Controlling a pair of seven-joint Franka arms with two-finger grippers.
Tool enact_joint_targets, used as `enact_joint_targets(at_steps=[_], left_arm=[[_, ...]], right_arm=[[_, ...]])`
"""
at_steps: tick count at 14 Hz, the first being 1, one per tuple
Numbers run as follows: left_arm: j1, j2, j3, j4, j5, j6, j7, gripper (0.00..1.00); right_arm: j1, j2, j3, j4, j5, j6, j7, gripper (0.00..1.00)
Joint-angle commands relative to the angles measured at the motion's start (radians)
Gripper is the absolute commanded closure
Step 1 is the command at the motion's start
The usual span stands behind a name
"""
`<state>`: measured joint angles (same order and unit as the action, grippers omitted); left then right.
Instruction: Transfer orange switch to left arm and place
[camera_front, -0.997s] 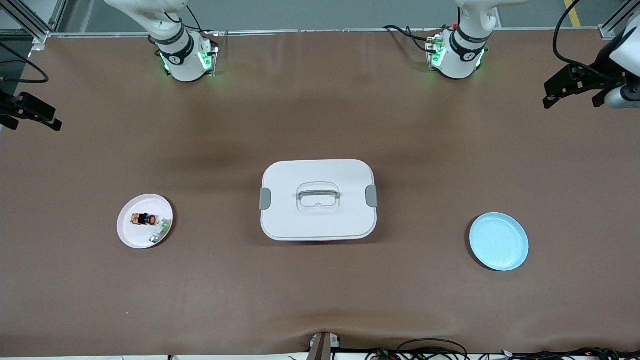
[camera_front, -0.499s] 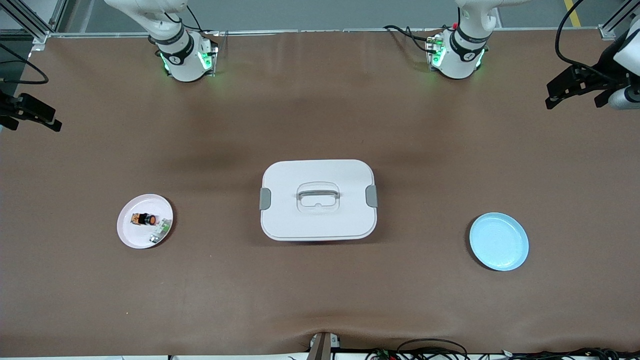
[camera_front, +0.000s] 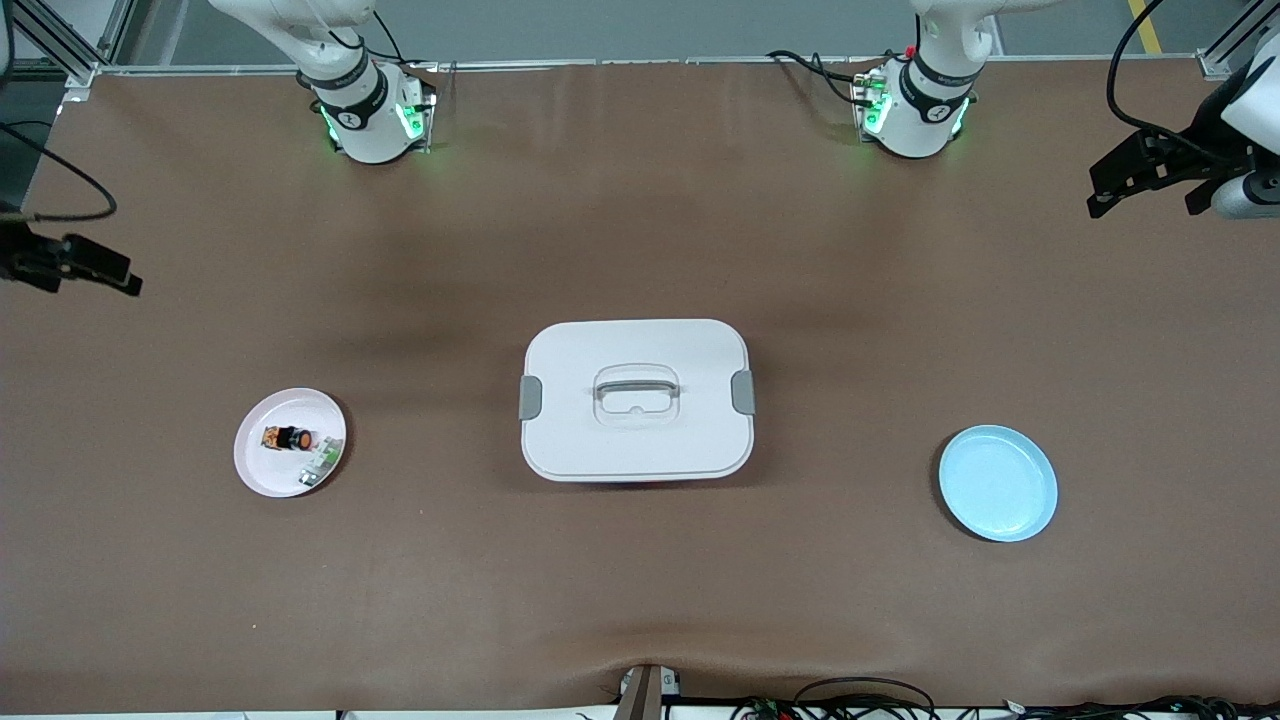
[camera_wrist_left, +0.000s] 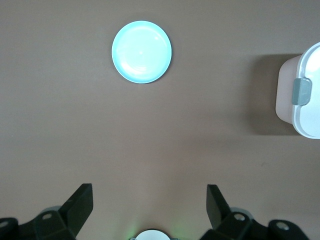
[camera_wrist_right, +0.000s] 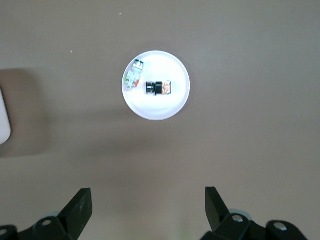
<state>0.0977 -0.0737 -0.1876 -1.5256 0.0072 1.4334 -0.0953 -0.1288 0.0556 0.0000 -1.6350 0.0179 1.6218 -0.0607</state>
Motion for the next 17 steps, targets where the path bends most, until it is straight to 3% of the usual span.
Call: enact_joint_targets(at_steps=[1,8,17], left_arm=[[0.007,0.003,0.000,0.013,0.000,-0.013,-0.006,0.00],[0.008,0.012,0.007,0.013,0.002,-0.013,-0.004,0.00],[0.008,0.028,0.007,0.035,-0.001,-0.008,-0.006,0.00]], right_arm=[[-0.011,0.100,0.011,0.027,0.000,0.050,0.008,0.00],[-0.003,0.329,0.012,0.024,0.002,0.233,0.025,0.00],[-0.014,0.504,0.012,0.024,0.002,0.359,0.039,0.00]])
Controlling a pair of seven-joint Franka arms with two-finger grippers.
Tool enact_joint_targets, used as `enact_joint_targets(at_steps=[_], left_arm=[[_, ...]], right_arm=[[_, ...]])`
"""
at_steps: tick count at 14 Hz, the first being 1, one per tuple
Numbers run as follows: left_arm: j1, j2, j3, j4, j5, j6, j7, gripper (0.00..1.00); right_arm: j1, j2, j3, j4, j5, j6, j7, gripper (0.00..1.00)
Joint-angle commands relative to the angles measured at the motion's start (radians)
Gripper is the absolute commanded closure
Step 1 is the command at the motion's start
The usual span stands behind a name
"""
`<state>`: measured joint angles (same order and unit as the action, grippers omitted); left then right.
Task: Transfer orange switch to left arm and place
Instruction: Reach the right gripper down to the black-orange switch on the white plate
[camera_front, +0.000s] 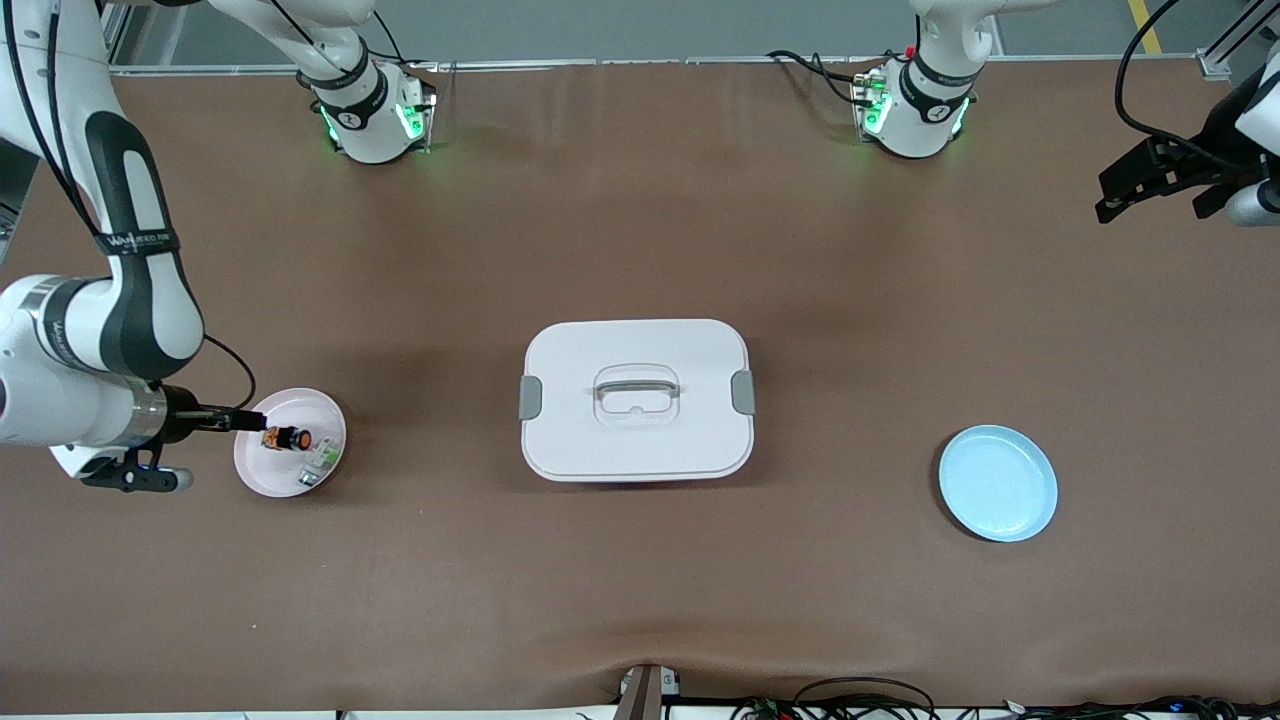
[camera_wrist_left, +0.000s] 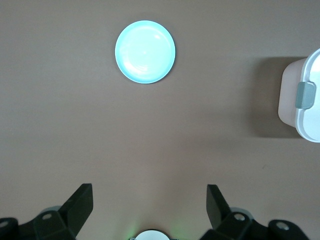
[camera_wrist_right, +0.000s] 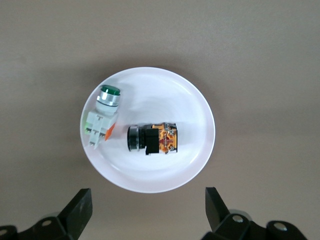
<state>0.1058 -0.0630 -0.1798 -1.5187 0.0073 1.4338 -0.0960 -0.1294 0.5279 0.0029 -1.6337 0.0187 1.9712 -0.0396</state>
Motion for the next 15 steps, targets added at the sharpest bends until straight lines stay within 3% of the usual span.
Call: enact_joint_targets(at_steps=[1,15], left_arm=[[-0.002,0.026,-0.001,0.028,-0.001,-0.009,-0.007,0.00],[-0.009,0.043,-0.012,0.028,-0.004,-0.001,-0.007,0.00]], right_arm=[[-0.010,0.044,0.009,0.023,0.001,0.020,0.018,0.00],[0.005,0.144,0.009,0.012,0.000,0.129,0.083,0.00]])
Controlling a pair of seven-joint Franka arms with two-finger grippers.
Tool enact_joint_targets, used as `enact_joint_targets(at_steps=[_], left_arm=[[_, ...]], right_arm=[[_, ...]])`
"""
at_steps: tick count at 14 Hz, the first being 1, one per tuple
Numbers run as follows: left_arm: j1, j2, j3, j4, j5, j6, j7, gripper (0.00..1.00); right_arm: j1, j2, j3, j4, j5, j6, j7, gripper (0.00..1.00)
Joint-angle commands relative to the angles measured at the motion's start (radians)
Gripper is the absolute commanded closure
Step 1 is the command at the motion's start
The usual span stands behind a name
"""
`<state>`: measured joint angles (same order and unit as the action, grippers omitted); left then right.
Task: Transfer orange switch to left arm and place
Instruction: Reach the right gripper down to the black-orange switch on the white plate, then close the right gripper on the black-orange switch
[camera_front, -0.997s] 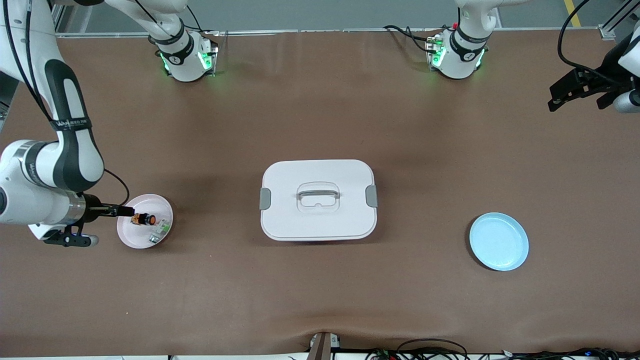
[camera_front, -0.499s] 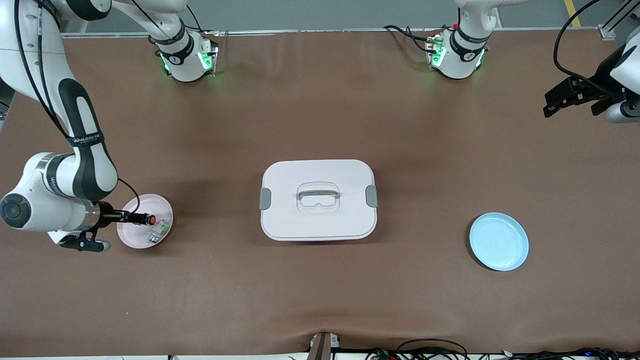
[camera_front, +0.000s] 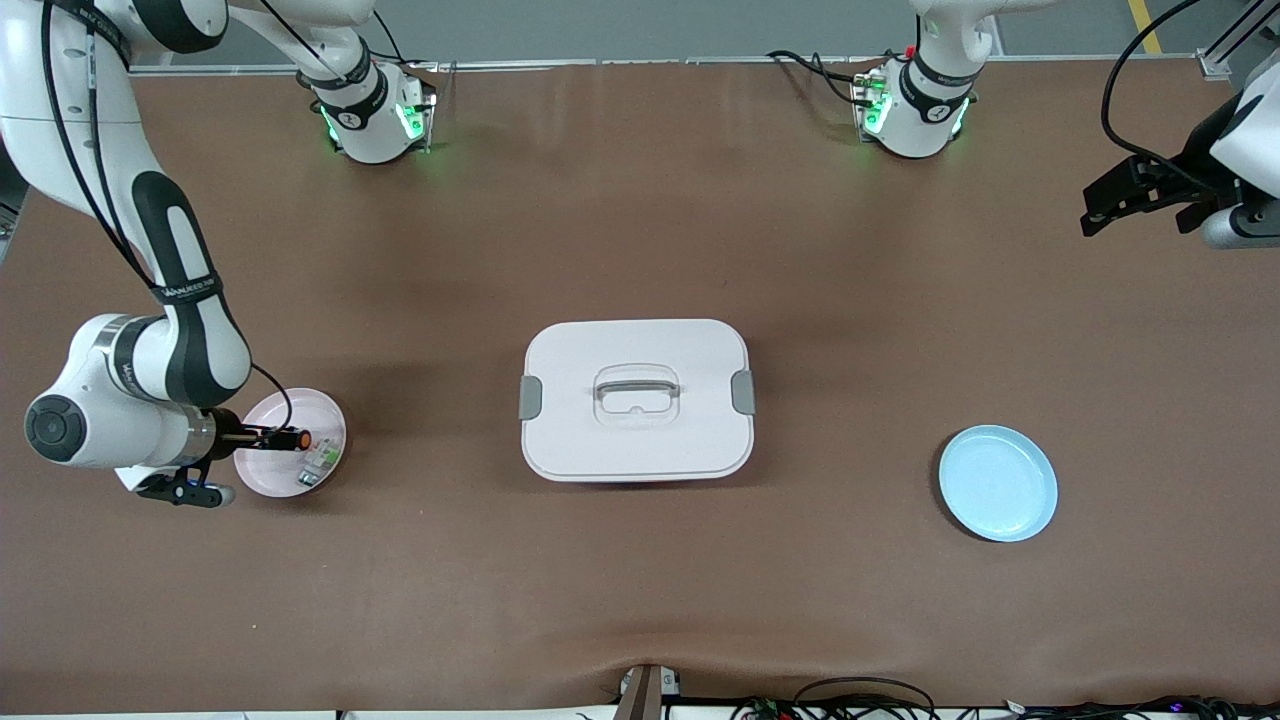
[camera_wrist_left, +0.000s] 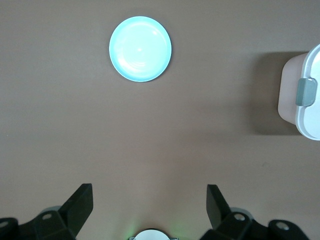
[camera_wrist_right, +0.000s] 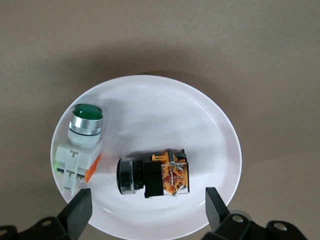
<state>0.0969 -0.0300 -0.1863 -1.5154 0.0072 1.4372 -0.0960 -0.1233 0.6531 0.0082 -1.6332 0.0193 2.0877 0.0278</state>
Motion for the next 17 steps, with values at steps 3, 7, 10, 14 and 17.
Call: enact_joint_targets(at_steps=[3,7,10,14,17], left_arm=[[-0.002,0.010,-0.005,0.024,-0.006,-0.004,-0.007,0.00],[-0.002,0.010,-0.005,0.024,-0.004,-0.004,-0.007,0.00],[-0.002,0.010,-0.007,0.024,-0.006,-0.004,-0.007,0.00],[-0.003,0.010,-0.007,0.024,-0.010,-0.004,-0.007,0.00],[-0.003,0.012,-0.007,0.024,-0.010,-0.004,-0.007,0.00]], right_arm=[[-0.002,0.023,0.003,-0.008,-0.006,0.047,0.015,0.00],[-0.003,0.036,0.004,-0.016,-0.007,0.061,0.014,0.00],[-0.003,0.049,0.003,-0.023,-0.013,0.097,0.014,0.00],[-0.001,0.059,0.003,-0.024,-0.013,0.118,0.014,0.00],[-0.001,0.066,0.003,-0.027,-0.013,0.118,0.011,0.00]])
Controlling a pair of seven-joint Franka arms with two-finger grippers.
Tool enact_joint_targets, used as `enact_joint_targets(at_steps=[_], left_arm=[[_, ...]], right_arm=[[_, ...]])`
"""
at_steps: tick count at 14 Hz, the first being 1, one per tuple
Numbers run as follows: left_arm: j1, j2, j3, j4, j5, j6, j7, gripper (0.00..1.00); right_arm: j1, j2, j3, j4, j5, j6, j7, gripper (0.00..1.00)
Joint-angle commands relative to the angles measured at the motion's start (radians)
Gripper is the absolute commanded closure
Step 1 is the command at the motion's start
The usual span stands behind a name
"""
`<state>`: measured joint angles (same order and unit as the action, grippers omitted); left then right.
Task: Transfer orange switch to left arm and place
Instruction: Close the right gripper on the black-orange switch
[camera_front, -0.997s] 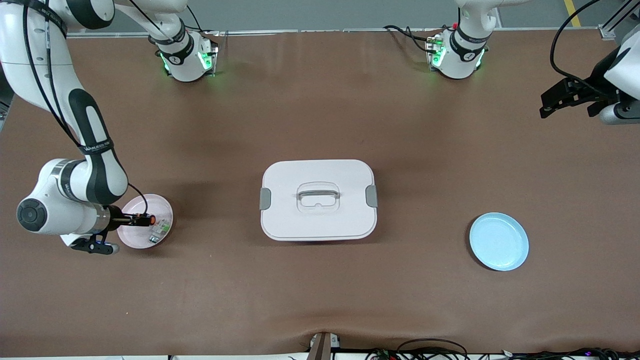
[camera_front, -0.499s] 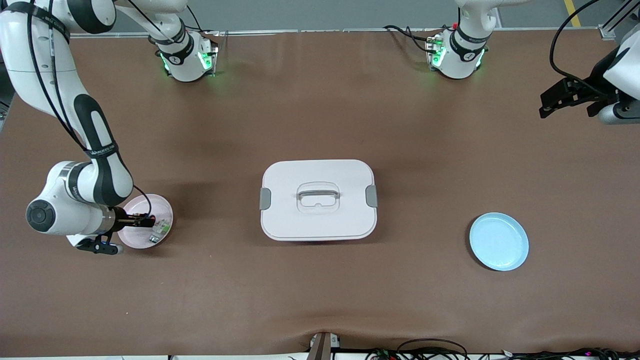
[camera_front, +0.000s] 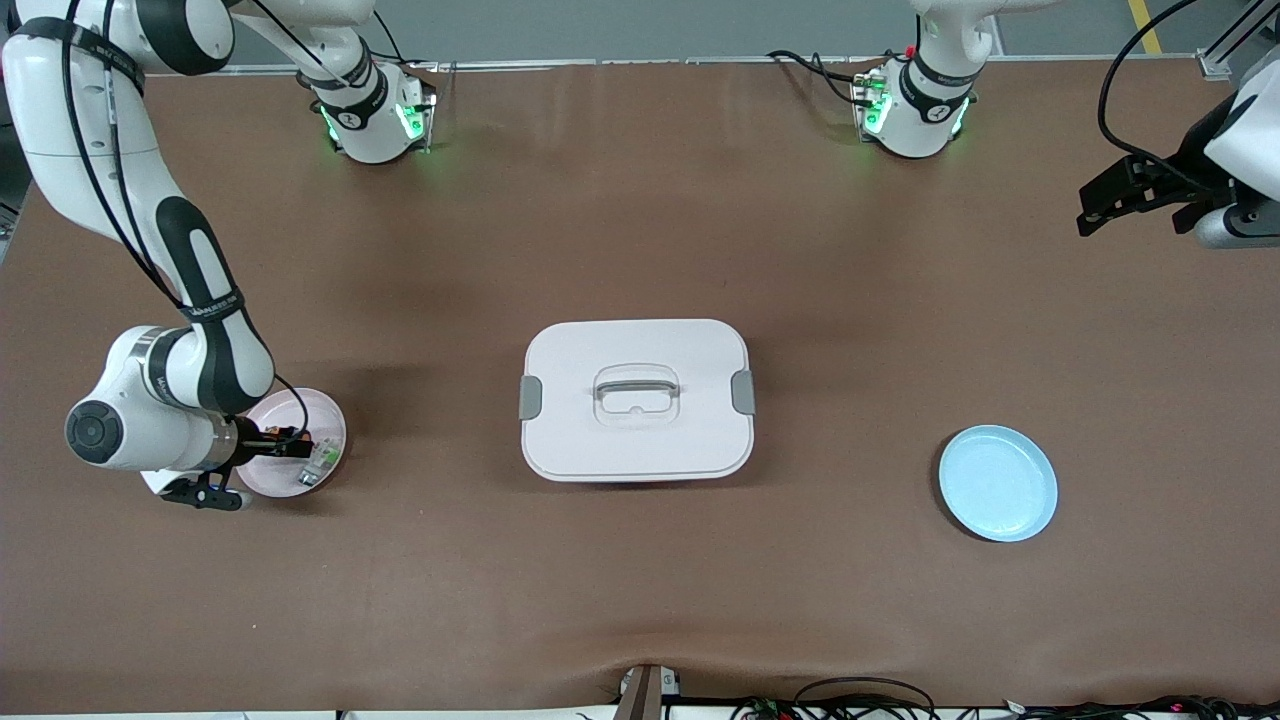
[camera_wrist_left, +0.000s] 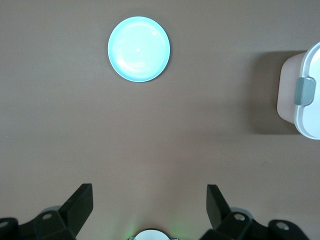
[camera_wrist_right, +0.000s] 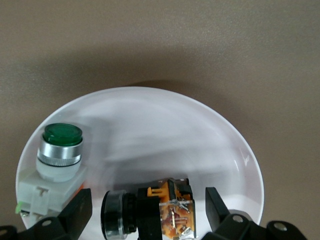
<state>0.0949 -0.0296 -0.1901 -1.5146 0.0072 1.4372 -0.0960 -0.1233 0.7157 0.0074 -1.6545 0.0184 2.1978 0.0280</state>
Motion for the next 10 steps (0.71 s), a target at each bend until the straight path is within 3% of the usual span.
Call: enact_joint_targets(at_steps=[1,6,10], left_arm=[[-0.001,0.011,-0.003,0.024,-0.009,-0.004,-0.007,0.00],[0.000,0.016,-0.003,0.022,-0.003,-0.004,-0.007,0.00],[0.005,0.016,-0.002,0.022,-0.003,-0.004,-0.007,0.00]], right_arm=[[-0.001,0.004,0.003,-0.005,-0.012,0.007,0.009,0.00],[0.001,0.004,0.003,-0.011,-0.014,-0.004,0.000,0.00],[0.001,0.004,0.003,-0.013,-0.014,-0.004,-0.005,0.48]])
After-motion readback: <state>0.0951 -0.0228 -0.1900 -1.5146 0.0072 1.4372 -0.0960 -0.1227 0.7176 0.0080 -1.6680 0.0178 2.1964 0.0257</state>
